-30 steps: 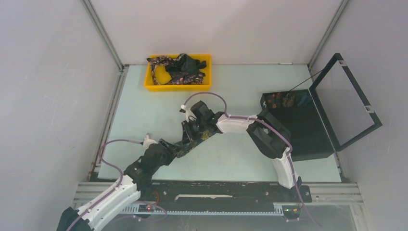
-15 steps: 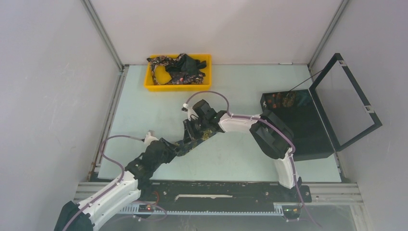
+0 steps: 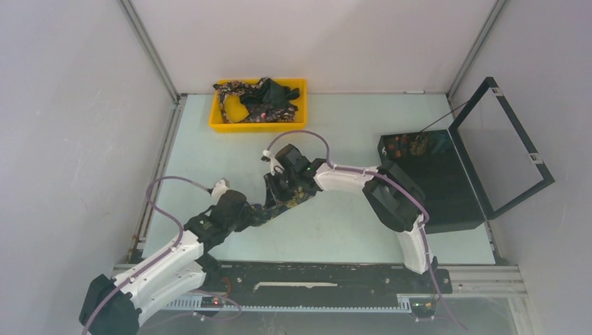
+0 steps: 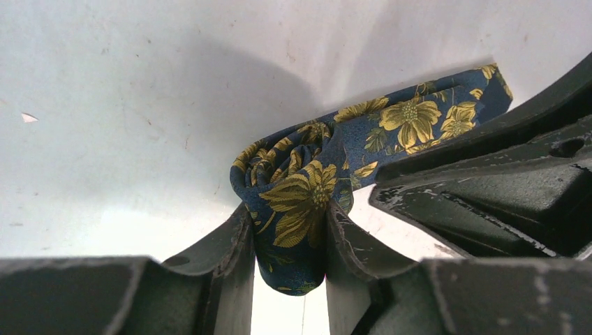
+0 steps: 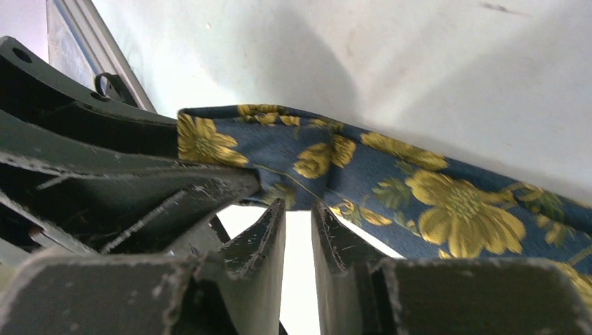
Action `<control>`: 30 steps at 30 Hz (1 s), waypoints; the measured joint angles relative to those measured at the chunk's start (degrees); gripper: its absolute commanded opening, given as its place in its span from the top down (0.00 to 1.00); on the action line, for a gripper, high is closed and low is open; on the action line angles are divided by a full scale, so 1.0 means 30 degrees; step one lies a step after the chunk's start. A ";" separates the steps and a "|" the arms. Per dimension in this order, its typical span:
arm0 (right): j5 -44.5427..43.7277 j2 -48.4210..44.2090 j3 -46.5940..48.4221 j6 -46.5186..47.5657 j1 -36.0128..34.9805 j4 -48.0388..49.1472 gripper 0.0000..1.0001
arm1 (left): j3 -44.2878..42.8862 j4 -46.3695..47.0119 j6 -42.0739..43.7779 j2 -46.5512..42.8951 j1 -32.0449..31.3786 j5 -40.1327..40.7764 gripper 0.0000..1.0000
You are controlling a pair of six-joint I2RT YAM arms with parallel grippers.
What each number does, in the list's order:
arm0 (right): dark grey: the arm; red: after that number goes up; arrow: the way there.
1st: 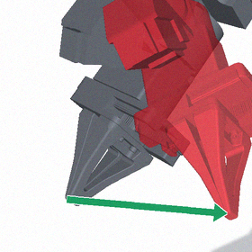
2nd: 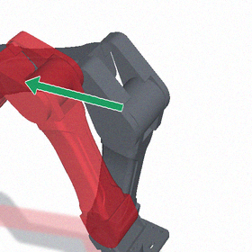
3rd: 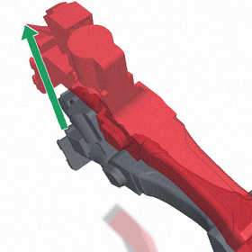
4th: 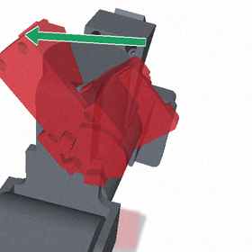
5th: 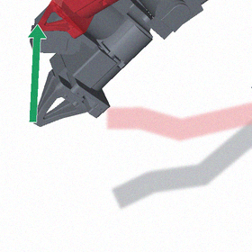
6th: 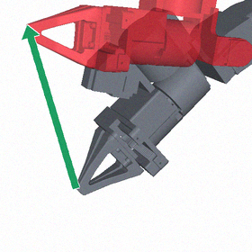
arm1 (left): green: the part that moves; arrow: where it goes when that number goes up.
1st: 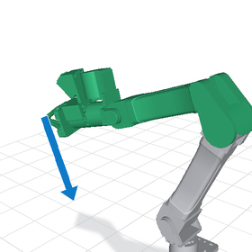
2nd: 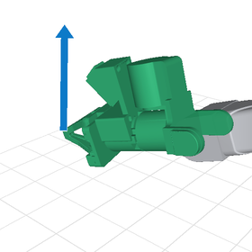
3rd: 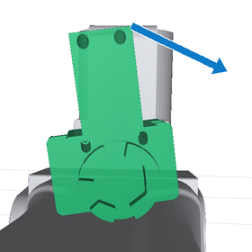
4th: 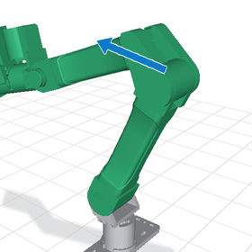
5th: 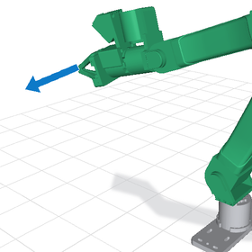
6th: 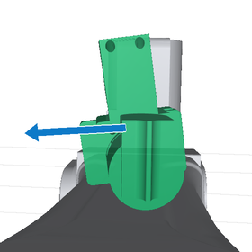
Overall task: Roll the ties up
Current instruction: Roll the tie at the center of the board.
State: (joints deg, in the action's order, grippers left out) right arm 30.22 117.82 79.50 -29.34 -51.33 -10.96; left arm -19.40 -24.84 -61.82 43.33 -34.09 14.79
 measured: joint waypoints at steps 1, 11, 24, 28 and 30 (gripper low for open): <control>-0.0029 0.0153 0.0299 0.0000 -0.0138 -0.0102 0.77 | -0.0189 -0.0138 0.0182 0.0219 0.0000 0.0015 0.86; -0.0313 0.1756 0.2382 0.0000 -0.1064 -0.0685 0.78 | -0.2055 -0.1749 0.2157 0.2229 0.0036 -0.0029 0.87; -0.0736 0.1763 0.1275 0.0044 -0.0678 -0.0663 0.79 | -0.3184 -0.3308 0.3730 0.2929 0.0036 -0.0160 0.89; -0.0386 0.1763 0.0707 -0.0066 -0.0197 -0.0481 0.80 | -0.3322 -0.3351 0.3818 0.2914 0.0036 -0.0321 0.89; -0.0270 0.1763 0.0612 -0.0066 -0.0117 -0.0313 0.80 | -0.3330 -0.3351 0.3956 0.2885 0.0036 -0.0488 0.90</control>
State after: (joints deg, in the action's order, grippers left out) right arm 29.41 123.11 81.34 -29.54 -51.68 -11.90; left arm -29.39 -34.89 -49.95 51.99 -33.98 13.32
